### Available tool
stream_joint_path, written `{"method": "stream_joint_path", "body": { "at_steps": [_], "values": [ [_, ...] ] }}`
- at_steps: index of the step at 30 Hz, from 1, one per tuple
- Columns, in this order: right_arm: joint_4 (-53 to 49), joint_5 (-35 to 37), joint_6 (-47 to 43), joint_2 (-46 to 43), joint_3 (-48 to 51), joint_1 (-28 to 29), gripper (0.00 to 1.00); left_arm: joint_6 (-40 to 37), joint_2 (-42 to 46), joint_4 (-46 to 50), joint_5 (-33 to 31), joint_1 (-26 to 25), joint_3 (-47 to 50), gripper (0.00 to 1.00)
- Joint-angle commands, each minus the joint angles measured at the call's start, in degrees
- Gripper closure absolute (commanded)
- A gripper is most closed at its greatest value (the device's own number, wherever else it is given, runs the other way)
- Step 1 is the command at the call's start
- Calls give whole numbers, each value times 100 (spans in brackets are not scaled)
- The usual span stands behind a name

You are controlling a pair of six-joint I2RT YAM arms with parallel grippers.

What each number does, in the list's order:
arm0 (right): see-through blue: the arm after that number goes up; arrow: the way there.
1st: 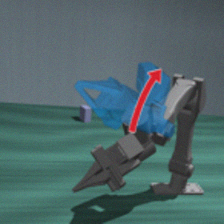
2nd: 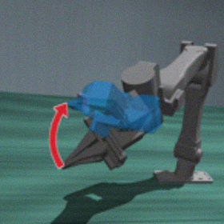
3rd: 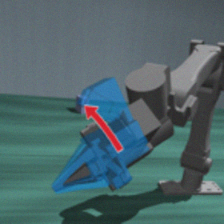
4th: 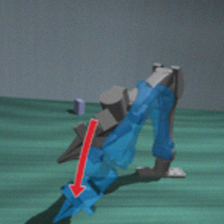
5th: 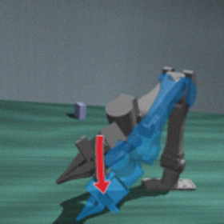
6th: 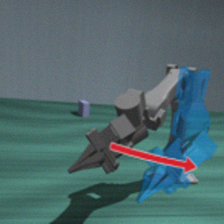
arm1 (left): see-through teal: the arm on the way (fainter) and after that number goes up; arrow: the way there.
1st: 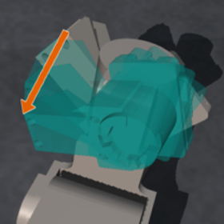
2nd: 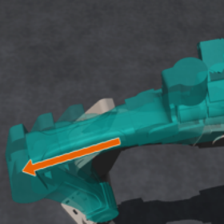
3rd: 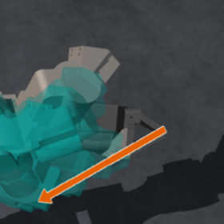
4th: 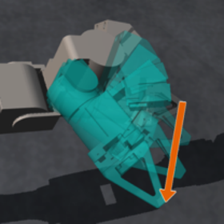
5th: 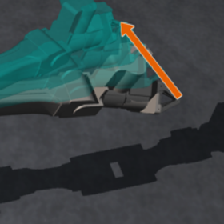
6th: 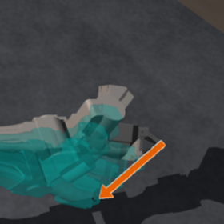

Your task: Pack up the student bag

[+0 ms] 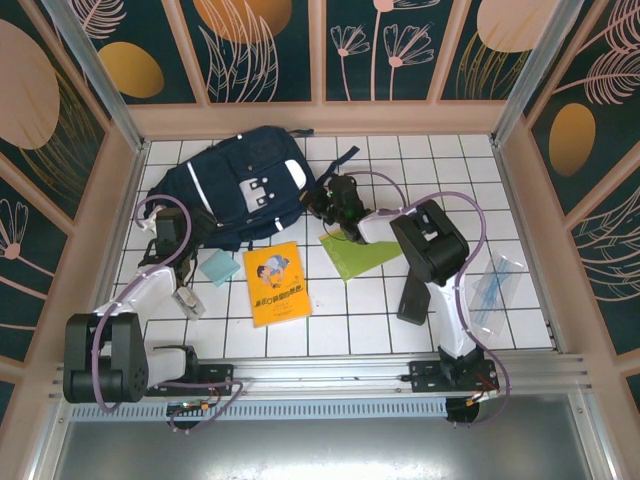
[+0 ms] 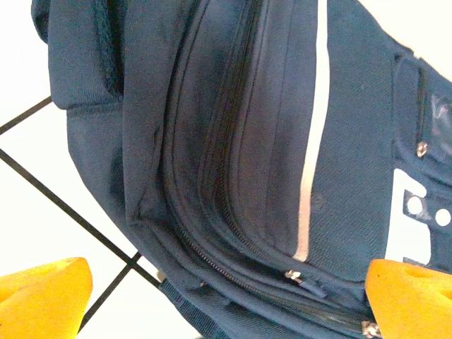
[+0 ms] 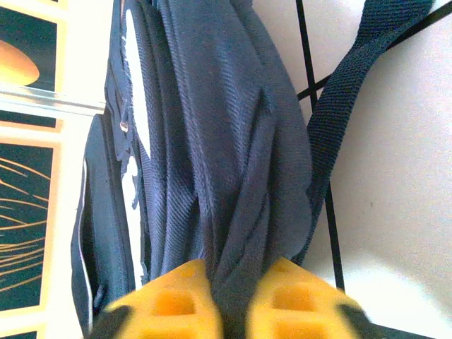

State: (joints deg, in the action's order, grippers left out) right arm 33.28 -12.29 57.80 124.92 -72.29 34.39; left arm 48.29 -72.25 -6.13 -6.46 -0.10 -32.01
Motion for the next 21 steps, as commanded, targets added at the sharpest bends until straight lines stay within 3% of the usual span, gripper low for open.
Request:
{"method": "stream_joint_path", "body": {
  "at_steps": [1, 7, 12, 21],
  "values": [
    [359, -111, -57, -612, -12, -266, 100, -12, -216, 103, 203, 10, 60, 1],
    [-179, -482, -348, -1476, 32, -694, 100, 558, -664, -575, 529, 10, 363, 1],
    [-494, -933, -68, -1929, 337, -1079, 100, 801, -1113, -1143, 786, -16, 117, 1],
    [-1039, -738, -220, -2853, 1509, -1631, 100, 808, -2060, -1580, 856, -740, -686, 1]
  ]
}}
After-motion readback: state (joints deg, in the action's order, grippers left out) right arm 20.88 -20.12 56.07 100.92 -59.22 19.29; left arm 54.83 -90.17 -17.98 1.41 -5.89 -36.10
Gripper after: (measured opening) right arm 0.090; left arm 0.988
